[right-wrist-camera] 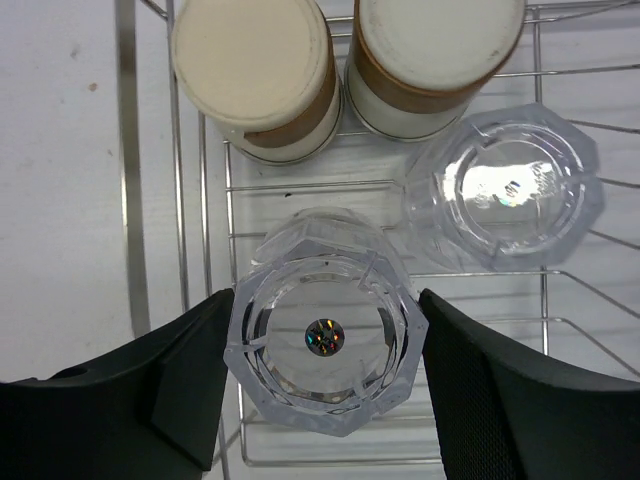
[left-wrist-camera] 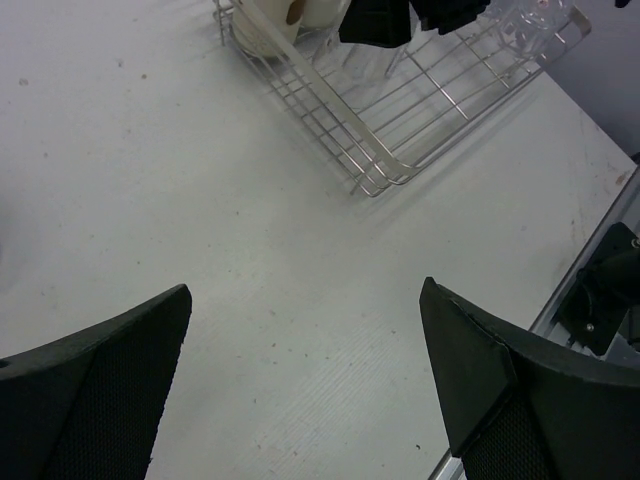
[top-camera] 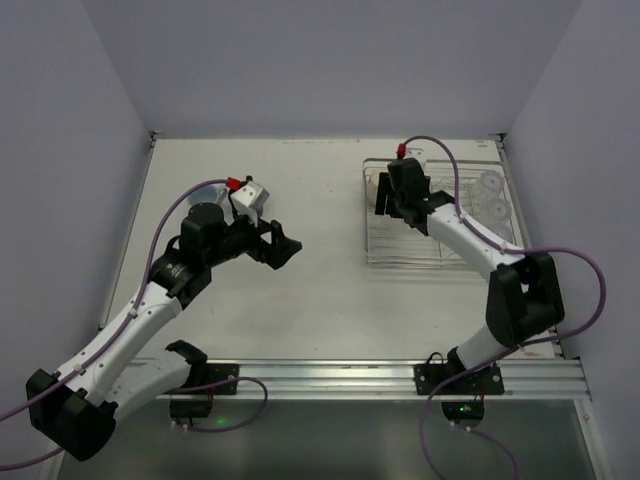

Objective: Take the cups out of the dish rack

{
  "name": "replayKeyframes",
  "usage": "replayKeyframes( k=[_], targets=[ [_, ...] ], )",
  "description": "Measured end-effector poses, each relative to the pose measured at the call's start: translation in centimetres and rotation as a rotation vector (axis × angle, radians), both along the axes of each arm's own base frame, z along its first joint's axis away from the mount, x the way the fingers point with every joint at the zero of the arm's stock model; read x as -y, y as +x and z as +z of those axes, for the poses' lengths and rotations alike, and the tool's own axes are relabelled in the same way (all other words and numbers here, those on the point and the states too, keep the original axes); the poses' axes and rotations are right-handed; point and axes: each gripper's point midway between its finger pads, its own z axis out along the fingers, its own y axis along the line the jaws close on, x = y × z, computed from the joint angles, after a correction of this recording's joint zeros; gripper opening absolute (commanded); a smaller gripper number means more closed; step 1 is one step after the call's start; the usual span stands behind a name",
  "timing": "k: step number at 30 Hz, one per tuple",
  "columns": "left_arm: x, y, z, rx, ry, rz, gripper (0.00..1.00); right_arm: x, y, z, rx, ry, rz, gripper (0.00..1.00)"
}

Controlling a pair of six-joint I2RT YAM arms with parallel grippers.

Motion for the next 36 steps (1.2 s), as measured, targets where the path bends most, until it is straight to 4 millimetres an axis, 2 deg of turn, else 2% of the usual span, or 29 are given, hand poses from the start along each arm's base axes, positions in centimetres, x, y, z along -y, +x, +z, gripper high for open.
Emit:
replayKeyframes(
  k=[2, 3, 4, 6, 9, 12, 15, 19, 25, 29, 31, 32, 35, 36],
  targets=[
    [0.4, -0.2, 0.2, -0.010, -0.019, -0.017, 1.00, 0.4, -1.3, 2.0, 0.056, 0.029, 0.005, 0.20],
    [0.6, -0.3, 0.3, -0.013, -0.030, -0.026, 1.00, 0.4, -1.8, 2.4, 0.070, 0.043, 0.009, 0.20],
    [0.8, -0.4, 0.4, -0.020, -0.045, -0.034, 1.00, 0.5, -2.6, 4.7, 0.130, 0.082, 0.018, 0.20],
    [1.4, -0.6, 1.0, -0.026, -0.084, -0.054, 1.00, 0.1, -3.6, 7.9, 0.221, 0.164, 0.037, 0.19],
    [2.6, -1.0, 2.0, -0.022, -0.188, -0.097, 1.00, -1.5, -5.5, 12.2, 0.341, 0.339, 0.108, 0.19],
    [3.6, -1.6, 1.7, -0.049, -0.284, -0.136, 1.00, -3.8, -8.0, 14.1, 0.394, 0.527, 0.210, 0.19],
    [4.4, -1.7, 1.5, -0.086, -0.348, -0.163, 1.00, -6.3, -10.3, 14.3, 0.372, 0.704, 0.313, 0.19],
    [5.7, -1.5, 1.9, -0.116, -0.433, -0.205, 0.98, -9.1, -12.4, 13.9, 0.290, 0.885, 0.423, 0.19],
    [6.9, -1.8, 2.7, -0.137, -0.521, -0.272, 0.90, -12.1, -13.7, 14.3, 0.197, 1.075, 0.543, 0.19],
    [7.6, -2.0, 3.4, -0.136, -0.559, -0.310, 0.80, -13.6, -14.1, 13.9, 0.137, 1.155, 0.590, 0.19],
    [7.8, -2.1, 3.7, -0.137, -0.578, -0.322, 0.70, -14.2, -14.3, 13.6, 0.107, 1.180, 0.599, 0.19],
    [7.9, -2.2, 3.7, -0.138, -0.585, -0.327, 0.54, -14.5, -14.3, 13.6, 0.101, 1.192, 0.603, 0.19],
    [8.0, -2.2, 3.4, -0.156, -0.599, -0.321, 0.25, -15.4, -14.4, 14.0, 0.094, 1.228, 0.622, 0.21],
    [8.0, -2.1, 3.3, -0.162, -0.603, -0.312, 0.20, -15.6, -14.5, 14.1, 0.093, 1.236, 0.630, 0.23]
  ],
)
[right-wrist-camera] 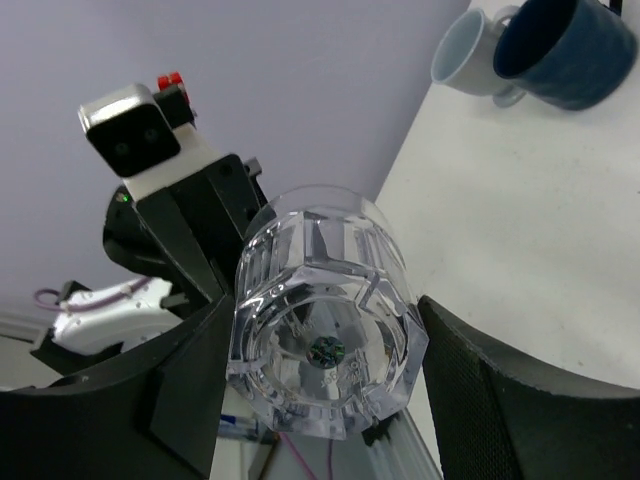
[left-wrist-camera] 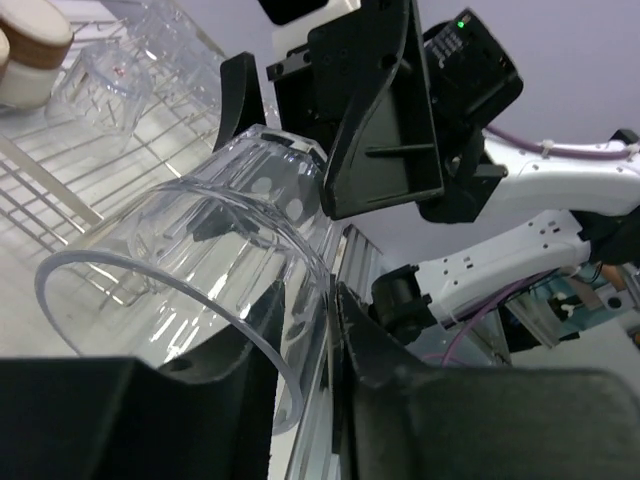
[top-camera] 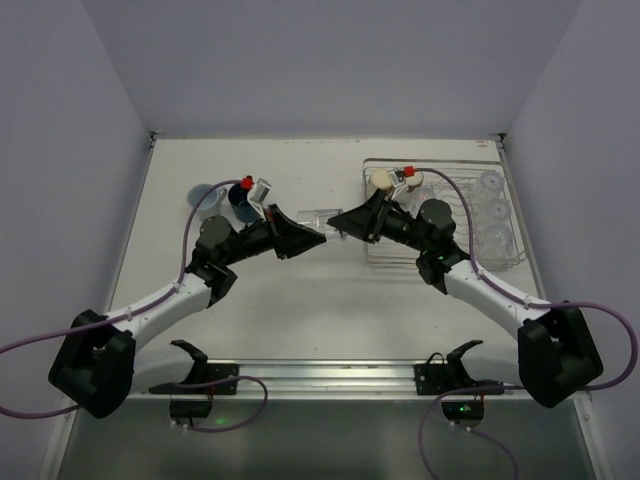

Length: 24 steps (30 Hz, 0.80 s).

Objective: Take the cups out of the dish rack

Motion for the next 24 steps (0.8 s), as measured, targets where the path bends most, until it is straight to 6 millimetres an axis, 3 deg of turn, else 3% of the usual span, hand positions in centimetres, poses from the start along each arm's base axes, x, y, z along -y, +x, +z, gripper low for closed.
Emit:
replayKeyframes(
  k=[2, 5, 6, 9, 15, 18, 21, 24],
  targets=[
    [0.0, 0.1, 0.0, -0.003, -0.004, 0.008, 0.08, -0.3, -0.1, 0.3, -0.003, 0.016, 0.007, 0.30],
    [-0.1, 0.0, 0.8, 0.024, -0.021, 0.018, 0.00, -0.2, 0.1, 0.4, -0.014, 0.031, 0.000, 0.64],
    [-0.1, 0.0, 0.9, 0.026, -0.019, 0.028, 0.00, -0.2, 0.1, 0.5, -0.012, 0.035, -0.004, 0.80],
    [0.0, 1.8, 0.8, 0.011, 0.035, 0.110, 0.00, 0.2, 0.3, -0.2, -0.013, -0.003, -0.040, 0.99],
    [-1.4, 9.4, 1.1, -0.004, 0.257, 0.402, 0.00, 2.0, 0.0, -1.1, 0.029, -0.126, -0.144, 0.99],
    [-1.8, 13.3, 0.2, -0.013, 0.412, 0.502, 0.00, 3.4, 0.0, -1.4, 0.061, -0.196, -0.209, 0.99],
    [-1.9, 17.0, -2.8, -0.046, 0.602, 0.554, 0.00, 4.5, 0.1, -2.4, 0.079, -0.271, -0.254, 0.99],
    [-2.2, 19.4, -7.2, -0.097, 0.794, 0.557, 0.00, 5.4, 0.1, -3.6, 0.077, -0.339, -0.280, 0.99]
  ],
)
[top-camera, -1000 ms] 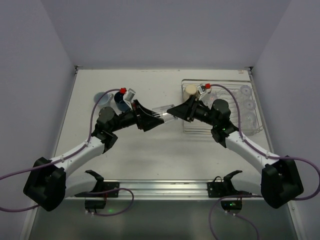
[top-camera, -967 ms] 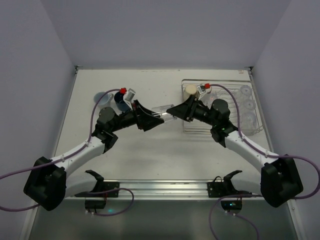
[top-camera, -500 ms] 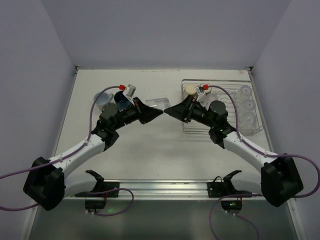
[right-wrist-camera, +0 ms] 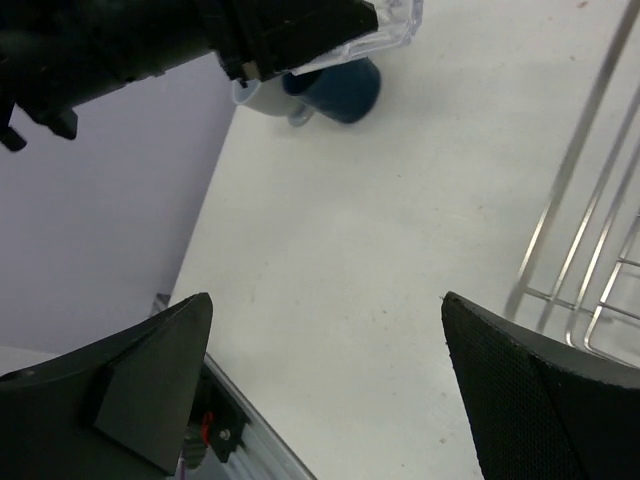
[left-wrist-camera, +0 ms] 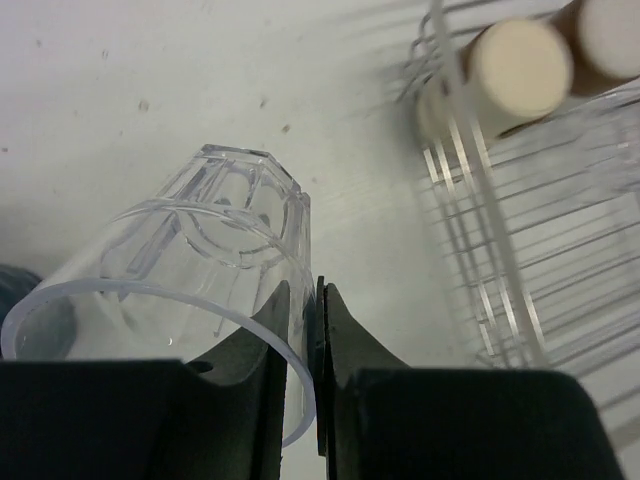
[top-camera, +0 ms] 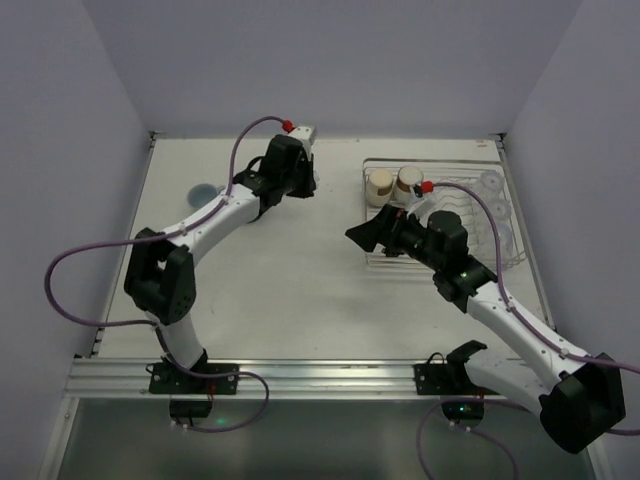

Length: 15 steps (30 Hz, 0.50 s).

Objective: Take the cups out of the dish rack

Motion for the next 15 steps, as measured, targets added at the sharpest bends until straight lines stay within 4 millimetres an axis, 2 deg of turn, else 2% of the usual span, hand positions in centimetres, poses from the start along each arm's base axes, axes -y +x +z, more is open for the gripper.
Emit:
replayKeyframes(
  k=[4, 7, 10, 13, 15],
  targets=[
    [-0.9, 1.4, -6.5, -0.151, 0.210, -0.002, 0.00, 1.3, 0.1, -0.8, 0.008, -0.070, -0.047, 0.99],
    [-1.7, 1.4, -9.8, -0.238, 0.322, -0.014, 0.00, 2.0, -0.1, -0.7, 0.030, -0.099, -0.067, 0.99],
    [-2.2, 1.7, -11.6, -0.296, 0.405, -0.028, 0.00, 2.5, -0.2, -0.5, 0.049, -0.116, -0.078, 0.99],
    [-2.3, 2.4, -12.4, -0.319, 0.449, -0.041, 0.00, 2.7, -0.2, -0.8, 0.050, -0.134, -0.082, 0.99],
    [-2.6, 2.5, -13.2, -0.338, 0.469, -0.048, 0.04, 2.8, -0.2, -1.1, 0.046, -0.146, -0.082, 0.99]
  ],
)
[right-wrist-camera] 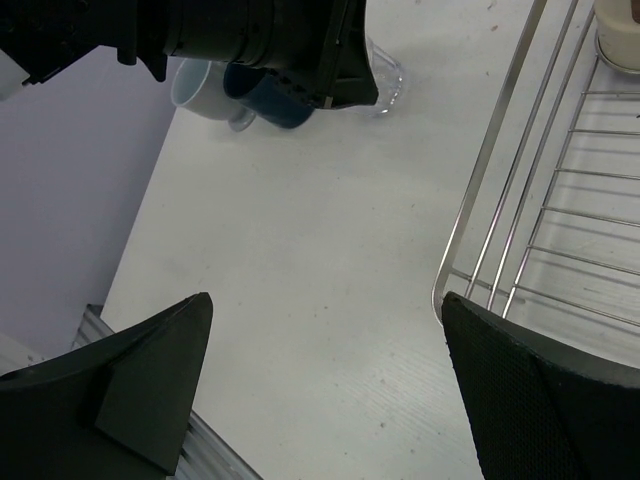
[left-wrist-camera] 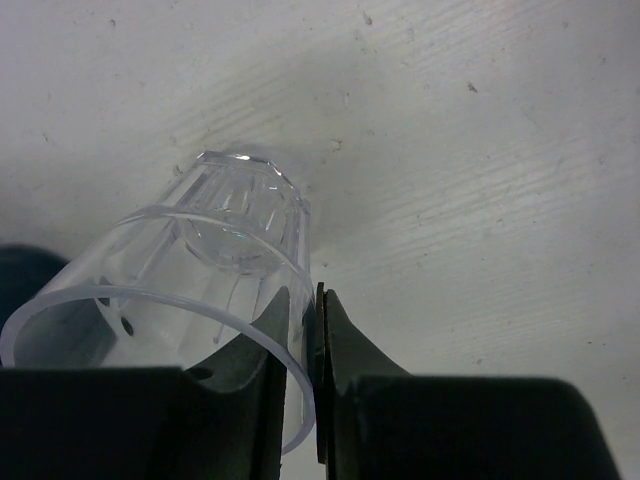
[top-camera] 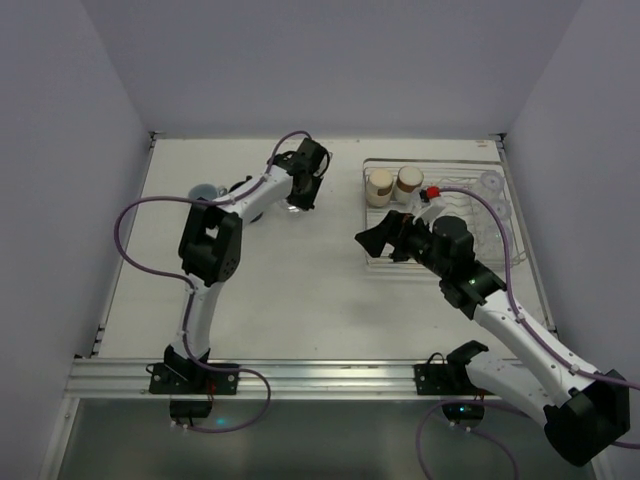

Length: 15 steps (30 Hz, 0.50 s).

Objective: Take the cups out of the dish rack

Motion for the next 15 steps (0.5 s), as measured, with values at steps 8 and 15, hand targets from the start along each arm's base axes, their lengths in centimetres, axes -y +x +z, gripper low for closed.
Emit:
replayKeyframes(
  k=[8, 15],
  targets=[
    [-1.4, 0.0, -0.6, -0.029, 0.040, -0.002, 0.43, 0.5, 0.2, -0.6, 0.000, -0.039, -0.017, 0.99],
    [-1.8, 0.1, -0.2, -0.017, 0.054, 0.002, 0.74, 1.2, 0.3, -1.0, -0.002, -0.066, -0.045, 0.97]
  ],
)
